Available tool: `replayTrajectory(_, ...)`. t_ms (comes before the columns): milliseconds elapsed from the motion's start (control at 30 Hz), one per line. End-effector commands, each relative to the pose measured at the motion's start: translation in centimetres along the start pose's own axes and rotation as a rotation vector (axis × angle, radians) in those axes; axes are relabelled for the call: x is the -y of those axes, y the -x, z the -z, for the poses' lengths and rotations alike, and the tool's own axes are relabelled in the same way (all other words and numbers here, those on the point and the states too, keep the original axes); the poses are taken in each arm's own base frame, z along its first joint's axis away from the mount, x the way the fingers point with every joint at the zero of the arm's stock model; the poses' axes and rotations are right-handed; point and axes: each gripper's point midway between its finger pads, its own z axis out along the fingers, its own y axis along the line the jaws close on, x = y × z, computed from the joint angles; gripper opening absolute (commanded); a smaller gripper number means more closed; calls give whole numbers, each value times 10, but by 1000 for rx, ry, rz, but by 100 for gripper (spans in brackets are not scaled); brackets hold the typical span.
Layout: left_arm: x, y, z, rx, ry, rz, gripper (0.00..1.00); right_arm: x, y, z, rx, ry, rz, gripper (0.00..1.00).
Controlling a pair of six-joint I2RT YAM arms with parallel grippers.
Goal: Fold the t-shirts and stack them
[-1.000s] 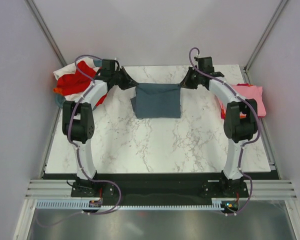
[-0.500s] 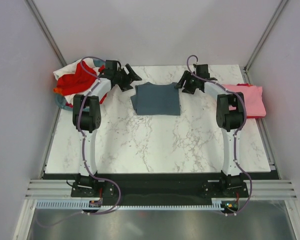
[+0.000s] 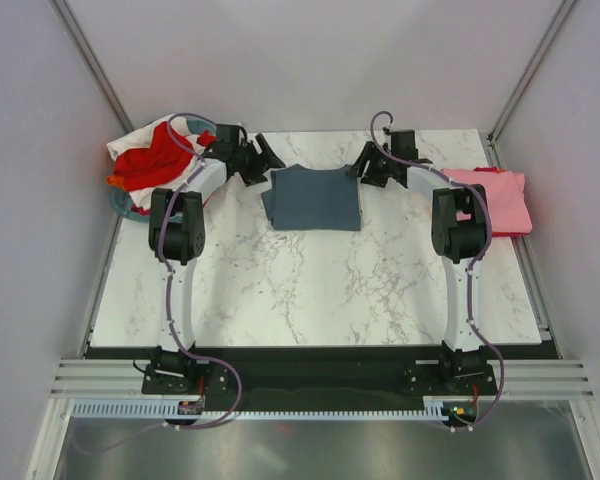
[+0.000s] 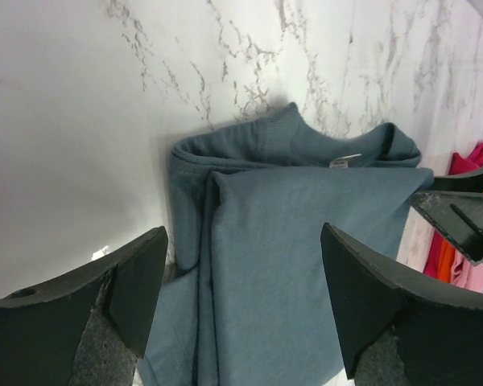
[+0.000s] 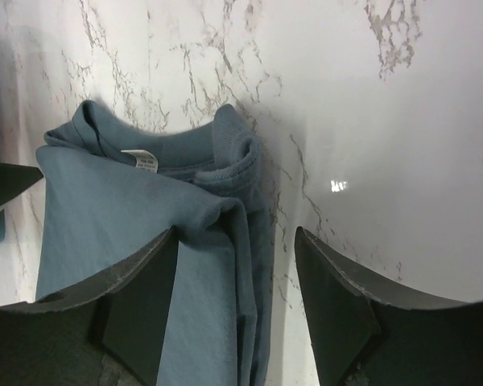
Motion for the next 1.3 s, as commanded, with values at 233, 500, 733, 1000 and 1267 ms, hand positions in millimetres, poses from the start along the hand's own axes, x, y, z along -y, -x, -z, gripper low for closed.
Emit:
replayTrajectory(233,-24,-27,-33,-42,61,-32,79,7,-18,-30,-32,-31,21,58)
replayTrajectory(500,-32,-26,-49,-25,99,-20,49,-2,-20,-45,-33,-11,-1,35)
replayTrajectory(733,12,-3,-42,47,17,-72,2,-29,-1,-43,7,57,-66,2)
replayTrajectory(1000,71,10,16,122,-71,-128,2,-73,42,27,115,115,-28,0)
replayTrajectory(1267,179,-36,70,174,-237,-217,2,-89,85,137,265,118,-29,0)
